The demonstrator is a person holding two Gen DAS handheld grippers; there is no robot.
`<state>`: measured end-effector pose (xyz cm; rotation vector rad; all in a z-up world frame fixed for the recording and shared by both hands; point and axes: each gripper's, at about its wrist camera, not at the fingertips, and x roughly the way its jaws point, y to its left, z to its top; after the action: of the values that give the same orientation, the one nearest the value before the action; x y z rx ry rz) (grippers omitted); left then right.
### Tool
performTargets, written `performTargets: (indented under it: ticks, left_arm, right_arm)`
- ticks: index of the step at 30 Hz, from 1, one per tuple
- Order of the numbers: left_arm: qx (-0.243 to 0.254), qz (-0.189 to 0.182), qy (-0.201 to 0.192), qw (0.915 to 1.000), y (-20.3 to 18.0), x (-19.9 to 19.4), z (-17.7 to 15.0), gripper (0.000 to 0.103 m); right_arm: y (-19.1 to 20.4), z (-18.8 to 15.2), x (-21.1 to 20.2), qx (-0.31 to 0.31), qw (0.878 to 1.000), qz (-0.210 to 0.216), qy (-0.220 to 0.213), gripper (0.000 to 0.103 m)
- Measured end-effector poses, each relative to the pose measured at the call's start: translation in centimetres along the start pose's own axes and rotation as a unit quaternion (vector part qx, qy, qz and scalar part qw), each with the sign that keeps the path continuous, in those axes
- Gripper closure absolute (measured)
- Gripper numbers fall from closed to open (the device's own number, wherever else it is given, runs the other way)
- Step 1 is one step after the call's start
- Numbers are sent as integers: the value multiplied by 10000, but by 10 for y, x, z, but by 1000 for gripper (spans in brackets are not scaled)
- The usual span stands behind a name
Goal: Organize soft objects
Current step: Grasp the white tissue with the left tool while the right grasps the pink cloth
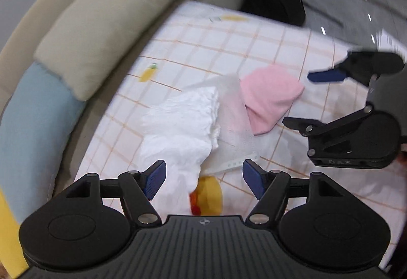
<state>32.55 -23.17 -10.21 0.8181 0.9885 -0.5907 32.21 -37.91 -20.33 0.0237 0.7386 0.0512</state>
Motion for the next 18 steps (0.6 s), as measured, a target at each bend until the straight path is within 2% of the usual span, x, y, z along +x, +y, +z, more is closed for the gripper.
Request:
performTargets:
  ticks: [6,10,13,16,18]
  left_arm:
    - [143,-1,316,9994,-4,51,19,22]
    - [227,174,480,9984,-1,68,26,22]
    - [265,252,558,9978,0,77,29,27]
    - [232,315,653,9971,2,84,31,43]
    - [108,272,722,9970,5,87,30,66]
  right_arm:
    - [-6,-1,16,2,9998,180,-83,30]
    - [-4,-1,27,-124,9994,290,-110,30]
    - [0,-2,33,-294,9991,285,-139,27]
    - [1,-3,37,-339,9990,283,-120,24]
    - [2,-4,38,-412,9987,262,-133,23]
